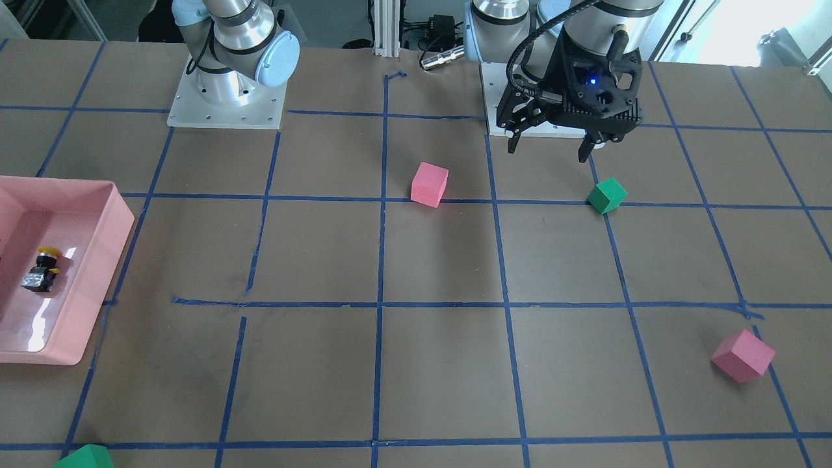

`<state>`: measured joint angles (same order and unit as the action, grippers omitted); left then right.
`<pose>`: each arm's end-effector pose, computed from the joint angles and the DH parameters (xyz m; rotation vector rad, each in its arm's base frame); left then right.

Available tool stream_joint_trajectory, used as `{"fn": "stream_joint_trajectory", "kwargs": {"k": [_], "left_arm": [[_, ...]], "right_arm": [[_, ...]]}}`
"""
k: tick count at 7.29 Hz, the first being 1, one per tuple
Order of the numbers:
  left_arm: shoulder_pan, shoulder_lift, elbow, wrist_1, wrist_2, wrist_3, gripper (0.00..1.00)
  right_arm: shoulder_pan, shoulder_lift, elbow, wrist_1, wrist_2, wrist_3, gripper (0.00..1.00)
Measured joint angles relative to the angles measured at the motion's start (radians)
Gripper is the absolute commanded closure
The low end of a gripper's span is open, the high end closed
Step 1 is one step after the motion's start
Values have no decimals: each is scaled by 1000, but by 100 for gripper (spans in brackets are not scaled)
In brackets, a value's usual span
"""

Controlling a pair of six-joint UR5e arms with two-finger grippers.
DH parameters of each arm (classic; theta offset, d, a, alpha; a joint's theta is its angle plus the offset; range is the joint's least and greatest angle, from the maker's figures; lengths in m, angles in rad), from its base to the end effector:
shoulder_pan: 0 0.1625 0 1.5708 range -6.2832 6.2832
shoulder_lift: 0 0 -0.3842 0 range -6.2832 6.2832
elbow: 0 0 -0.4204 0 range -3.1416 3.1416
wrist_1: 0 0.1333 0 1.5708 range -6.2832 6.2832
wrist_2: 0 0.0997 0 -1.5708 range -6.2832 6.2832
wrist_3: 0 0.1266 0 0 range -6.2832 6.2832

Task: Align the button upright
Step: 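Move the right gripper over the pink bin toward the black button switch, then lower the right gripper into the bin and grasp the button switch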

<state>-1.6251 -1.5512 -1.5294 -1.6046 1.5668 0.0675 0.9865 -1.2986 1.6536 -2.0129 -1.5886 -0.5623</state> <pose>-0.1616 -0.5072 0.4484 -0.1910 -3.1317 0.0427 -0.2260 -0.5793 0.2690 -0.0350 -3.0777 0.0978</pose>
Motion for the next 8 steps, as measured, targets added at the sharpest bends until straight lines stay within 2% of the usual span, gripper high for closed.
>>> {"fn": "stream_joint_trajectory", "kwargs": {"k": [2,5,8], "left_arm": [[1,1,-1,0,1,0,0],[2,2,-1,0,1,0,0],[3,4,-1,-5,2,0,0]], "right_arm": [[-18,54,44,-47,3,10,5],[-57,82,146,-169,5,22,1],[-63,107,161,-204,6,39,0]]}}
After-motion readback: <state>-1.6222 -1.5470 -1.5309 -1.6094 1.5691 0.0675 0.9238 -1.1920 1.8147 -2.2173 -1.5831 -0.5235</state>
